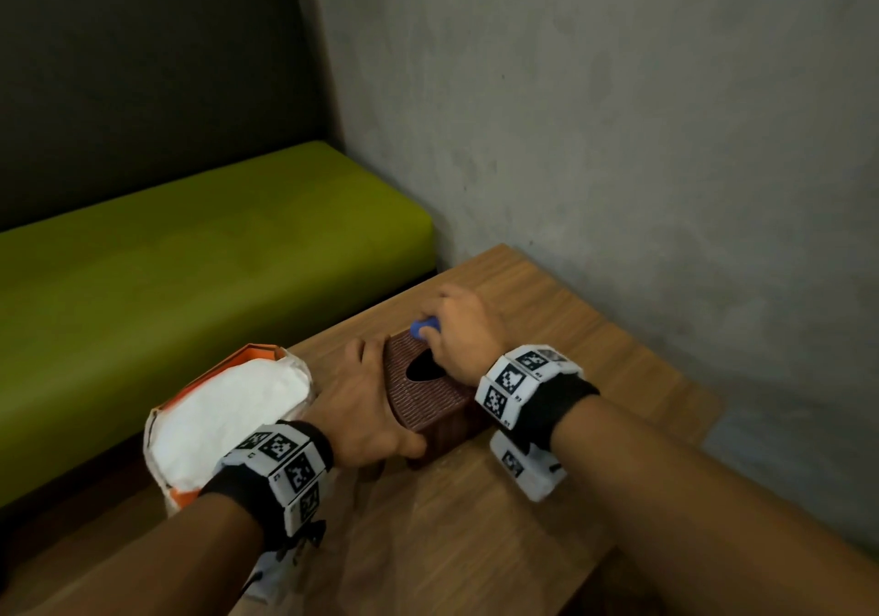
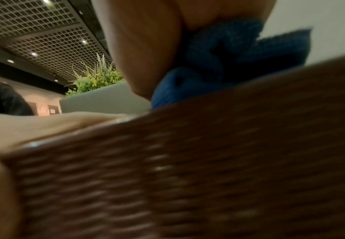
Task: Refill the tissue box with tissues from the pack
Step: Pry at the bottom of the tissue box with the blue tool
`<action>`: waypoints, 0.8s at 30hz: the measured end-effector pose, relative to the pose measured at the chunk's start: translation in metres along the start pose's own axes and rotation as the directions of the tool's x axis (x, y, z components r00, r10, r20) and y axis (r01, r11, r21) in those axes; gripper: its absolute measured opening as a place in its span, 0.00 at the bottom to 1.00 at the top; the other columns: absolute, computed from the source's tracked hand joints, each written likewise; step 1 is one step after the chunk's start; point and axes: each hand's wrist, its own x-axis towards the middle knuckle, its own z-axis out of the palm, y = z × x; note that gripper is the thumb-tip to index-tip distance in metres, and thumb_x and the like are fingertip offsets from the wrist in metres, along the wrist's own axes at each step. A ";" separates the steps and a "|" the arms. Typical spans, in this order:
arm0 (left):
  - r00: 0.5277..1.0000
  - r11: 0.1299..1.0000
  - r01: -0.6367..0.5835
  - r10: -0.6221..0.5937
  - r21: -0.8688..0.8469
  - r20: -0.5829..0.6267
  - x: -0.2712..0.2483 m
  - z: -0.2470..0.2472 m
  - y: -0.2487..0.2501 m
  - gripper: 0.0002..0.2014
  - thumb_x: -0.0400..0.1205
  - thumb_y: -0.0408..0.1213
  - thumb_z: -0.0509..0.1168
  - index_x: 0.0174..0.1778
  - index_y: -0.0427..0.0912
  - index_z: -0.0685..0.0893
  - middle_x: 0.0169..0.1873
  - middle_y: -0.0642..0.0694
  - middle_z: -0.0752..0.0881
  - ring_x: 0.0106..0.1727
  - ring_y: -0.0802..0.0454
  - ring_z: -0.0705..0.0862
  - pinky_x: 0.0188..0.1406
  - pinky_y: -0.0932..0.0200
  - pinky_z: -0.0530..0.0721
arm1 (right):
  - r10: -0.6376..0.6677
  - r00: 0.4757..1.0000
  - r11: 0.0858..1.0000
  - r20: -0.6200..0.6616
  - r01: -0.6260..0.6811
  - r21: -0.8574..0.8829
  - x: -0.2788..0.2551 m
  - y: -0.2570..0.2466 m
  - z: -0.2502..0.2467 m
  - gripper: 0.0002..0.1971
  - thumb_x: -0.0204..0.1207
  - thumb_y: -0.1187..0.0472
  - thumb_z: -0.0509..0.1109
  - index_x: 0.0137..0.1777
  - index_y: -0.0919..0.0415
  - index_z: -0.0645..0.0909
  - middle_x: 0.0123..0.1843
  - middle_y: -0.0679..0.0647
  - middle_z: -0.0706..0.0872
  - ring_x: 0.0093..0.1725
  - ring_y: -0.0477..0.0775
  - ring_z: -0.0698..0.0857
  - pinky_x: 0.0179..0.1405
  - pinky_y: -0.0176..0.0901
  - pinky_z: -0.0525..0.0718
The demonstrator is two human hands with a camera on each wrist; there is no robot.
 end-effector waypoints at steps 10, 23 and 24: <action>0.995 0.995 0.087 -0.085 0.050 -0.056 -0.001 0.002 0.012 0.62 0.53 0.73 0.76 0.78 0.46 0.59 0.57 0.52 0.62 0.57 0.53 0.71 0.55 0.58 0.76 | 0.129 0.987 0.989 -0.099 -0.135 -0.064 -0.018 0.042 -0.015 0.09 0.78 0.57 0.66 0.54 0.55 0.85 0.54 0.53 0.83 0.52 0.58 0.83 0.42 0.46 0.78; 0.992 0.961 -0.091 0.109 -0.261 0.059 0.026 0.000 -0.007 0.15 0.87 0.48 0.63 0.65 0.47 0.84 0.50 0.50 0.92 0.48 0.57 0.89 0.44 0.64 0.83 | -0.028 1.000 0.999 0.012 0.027 0.046 -0.050 0.048 -0.025 0.09 0.76 0.58 0.70 0.54 0.55 0.84 0.52 0.51 0.79 0.52 0.55 0.81 0.48 0.51 0.82; 0.993 0.964 -0.076 0.095 -0.255 0.063 0.028 0.000 -0.006 0.14 0.86 0.48 0.64 0.63 0.46 0.85 0.48 0.50 0.92 0.46 0.56 0.89 0.42 0.63 0.82 | -0.009 1.000 0.999 0.008 0.008 0.032 -0.044 0.049 -0.026 0.09 0.76 0.58 0.69 0.54 0.55 0.84 0.52 0.51 0.79 0.52 0.56 0.81 0.48 0.50 0.81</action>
